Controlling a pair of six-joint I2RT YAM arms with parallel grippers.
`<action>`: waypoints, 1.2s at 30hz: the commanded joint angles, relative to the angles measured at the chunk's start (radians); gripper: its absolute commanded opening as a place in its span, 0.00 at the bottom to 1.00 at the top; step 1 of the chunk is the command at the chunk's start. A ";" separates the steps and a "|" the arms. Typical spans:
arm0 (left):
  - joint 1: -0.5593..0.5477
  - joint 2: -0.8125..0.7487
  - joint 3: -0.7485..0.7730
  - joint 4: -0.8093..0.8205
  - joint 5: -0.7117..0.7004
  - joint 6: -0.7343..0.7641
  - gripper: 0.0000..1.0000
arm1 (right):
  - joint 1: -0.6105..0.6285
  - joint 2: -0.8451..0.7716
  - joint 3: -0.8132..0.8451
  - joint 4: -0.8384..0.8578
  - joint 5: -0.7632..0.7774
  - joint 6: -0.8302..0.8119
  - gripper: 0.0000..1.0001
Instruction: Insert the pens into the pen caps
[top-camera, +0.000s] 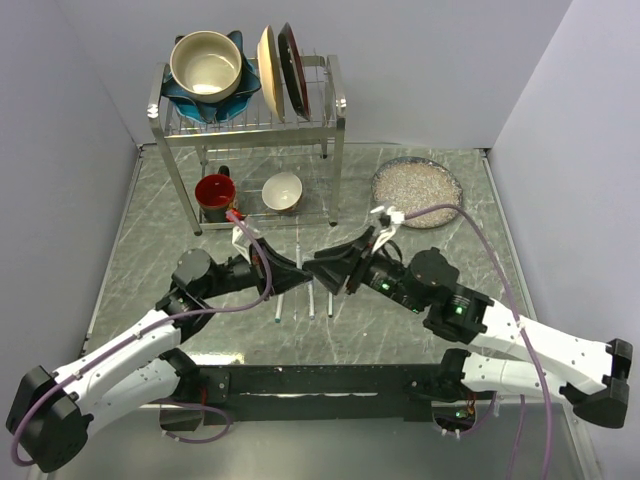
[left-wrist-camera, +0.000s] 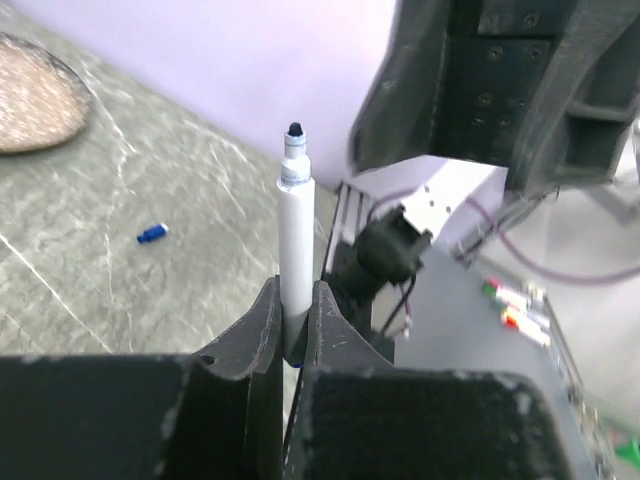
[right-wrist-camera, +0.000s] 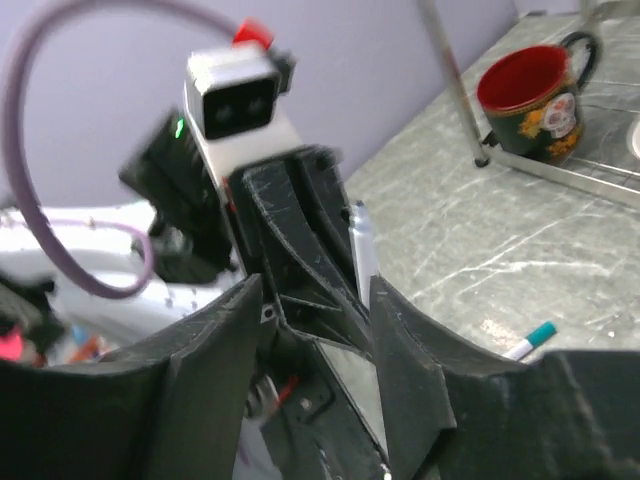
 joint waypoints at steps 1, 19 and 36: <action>0.002 -0.024 -0.044 0.211 -0.145 -0.098 0.01 | -0.007 -0.102 -0.057 0.005 0.213 0.242 0.42; 0.001 0.094 0.104 0.028 0.042 -0.011 0.02 | -0.514 0.103 0.000 -0.657 0.284 0.710 1.00; -0.148 0.044 0.019 -0.104 -0.331 0.205 0.01 | -0.891 0.456 -0.051 -0.731 0.003 0.982 0.48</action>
